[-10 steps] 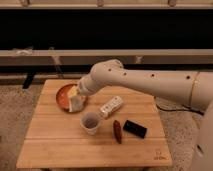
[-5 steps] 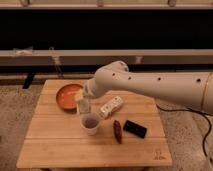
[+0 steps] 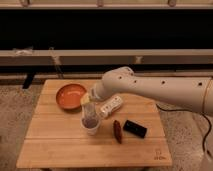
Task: Place the white sponge in the ceramic cup
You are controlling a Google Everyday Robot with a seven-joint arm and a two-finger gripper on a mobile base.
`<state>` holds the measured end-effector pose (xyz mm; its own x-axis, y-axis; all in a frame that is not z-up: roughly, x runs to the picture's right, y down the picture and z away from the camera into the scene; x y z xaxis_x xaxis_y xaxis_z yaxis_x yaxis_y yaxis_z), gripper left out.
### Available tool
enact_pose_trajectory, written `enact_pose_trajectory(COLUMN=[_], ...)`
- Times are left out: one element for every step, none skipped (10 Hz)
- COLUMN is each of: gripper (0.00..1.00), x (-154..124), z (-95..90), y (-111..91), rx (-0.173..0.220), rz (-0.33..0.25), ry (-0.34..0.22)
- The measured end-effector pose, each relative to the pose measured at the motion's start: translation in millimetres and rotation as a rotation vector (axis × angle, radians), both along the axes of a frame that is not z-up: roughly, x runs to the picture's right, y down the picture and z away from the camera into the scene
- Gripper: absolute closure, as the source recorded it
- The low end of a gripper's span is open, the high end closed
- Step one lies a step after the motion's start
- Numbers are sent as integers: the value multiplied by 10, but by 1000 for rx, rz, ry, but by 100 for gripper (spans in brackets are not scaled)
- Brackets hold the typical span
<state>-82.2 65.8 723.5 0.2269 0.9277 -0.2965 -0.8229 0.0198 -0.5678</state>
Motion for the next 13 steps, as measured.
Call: enact_pose_trajectory(gripper=[63,53,44,33,24,20,20,20,20,20,20,20,20], x=[24,40,52,56,59,68,69,65,67,69,73,74,67], z=[16,22,26,29,31,35,42,52,55,58,61,58,50], y=[21,35,50,61,66,70,80,89,88,88,83,82,78], rx=[-2,-2,-2,0,2,3,3,3,4,5,8,11,15], rz=[3,5,5,4,4,5,5,3,3,3,3,1,0], ry=[-3,-5,-7,-9,-10,-11,-11,-11,-11,-11,-13,-15,-19])
